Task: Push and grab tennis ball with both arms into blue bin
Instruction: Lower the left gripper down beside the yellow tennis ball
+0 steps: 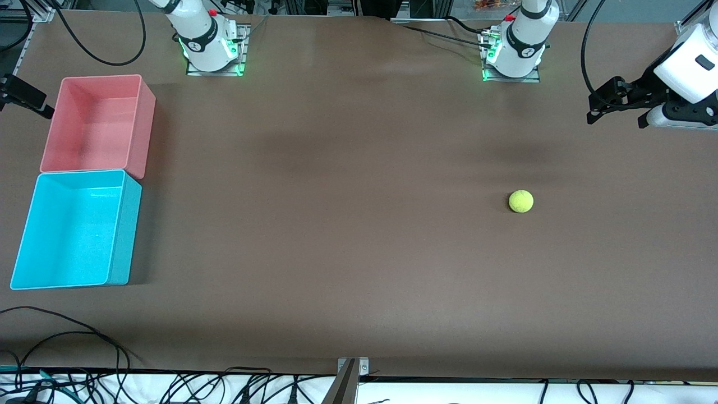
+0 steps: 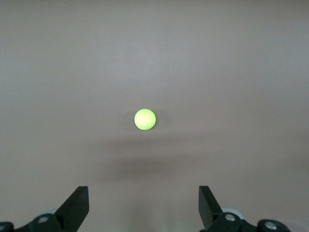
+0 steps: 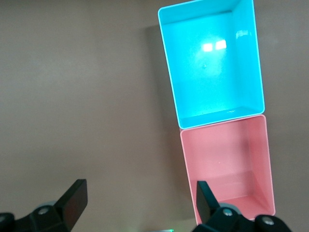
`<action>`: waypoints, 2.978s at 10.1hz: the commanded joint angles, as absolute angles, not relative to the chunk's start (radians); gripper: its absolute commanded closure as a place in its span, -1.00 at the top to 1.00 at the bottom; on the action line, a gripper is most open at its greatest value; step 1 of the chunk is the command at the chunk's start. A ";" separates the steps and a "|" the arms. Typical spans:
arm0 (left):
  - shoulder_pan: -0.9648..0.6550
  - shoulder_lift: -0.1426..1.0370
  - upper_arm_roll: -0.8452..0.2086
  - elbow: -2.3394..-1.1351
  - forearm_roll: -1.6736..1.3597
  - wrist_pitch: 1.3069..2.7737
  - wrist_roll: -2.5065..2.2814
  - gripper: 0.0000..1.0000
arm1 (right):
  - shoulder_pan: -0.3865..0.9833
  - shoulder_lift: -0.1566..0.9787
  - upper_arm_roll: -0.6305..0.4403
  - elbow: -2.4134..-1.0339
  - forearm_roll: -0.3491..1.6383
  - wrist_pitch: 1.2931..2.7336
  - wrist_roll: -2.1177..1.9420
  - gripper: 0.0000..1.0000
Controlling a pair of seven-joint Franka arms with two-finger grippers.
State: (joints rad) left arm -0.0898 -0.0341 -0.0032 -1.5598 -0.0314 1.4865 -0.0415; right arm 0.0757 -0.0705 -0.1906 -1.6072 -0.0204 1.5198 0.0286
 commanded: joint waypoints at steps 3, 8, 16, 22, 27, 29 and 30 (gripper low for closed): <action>-0.091 -0.026 -0.037 -1.532 -0.032 1.473 -0.044 1.00 | 0.072 -0.069 -0.193 -1.583 -0.006 1.497 0.014 1.00; -0.075 -0.032 -0.057 -1.601 -0.034 1.520 -0.041 1.00 | 0.072 -0.069 -0.195 -1.583 -0.006 1.497 0.014 1.00; 0.025 -0.090 -0.051 -1.834 -0.032 1.777 -0.046 1.00 | 0.072 -0.071 -0.201 -1.583 -0.005 1.486 0.015 1.00; 0.028 -0.120 -0.051 -1.985 -0.034 1.917 -0.044 1.00 | 0.072 -0.071 -0.203 -1.583 -0.006 1.488 0.015 1.00; 0.026 -0.100 -0.051 -2.113 -0.034 2.048 -0.040 1.00 | 0.072 -0.071 -0.207 -1.583 -0.006 1.488 0.014 1.00; 0.029 -0.091 -0.051 -2.149 -0.037 2.094 -0.038 1.00 | 0.072 -0.071 -0.206 -1.583 -0.006 1.488 0.015 1.00; 0.029 -0.087 -0.051 -2.172 -0.047 2.111 -0.038 1.00 | 0.072 -0.071 -0.207 -1.583 -0.006 1.488 0.015 1.00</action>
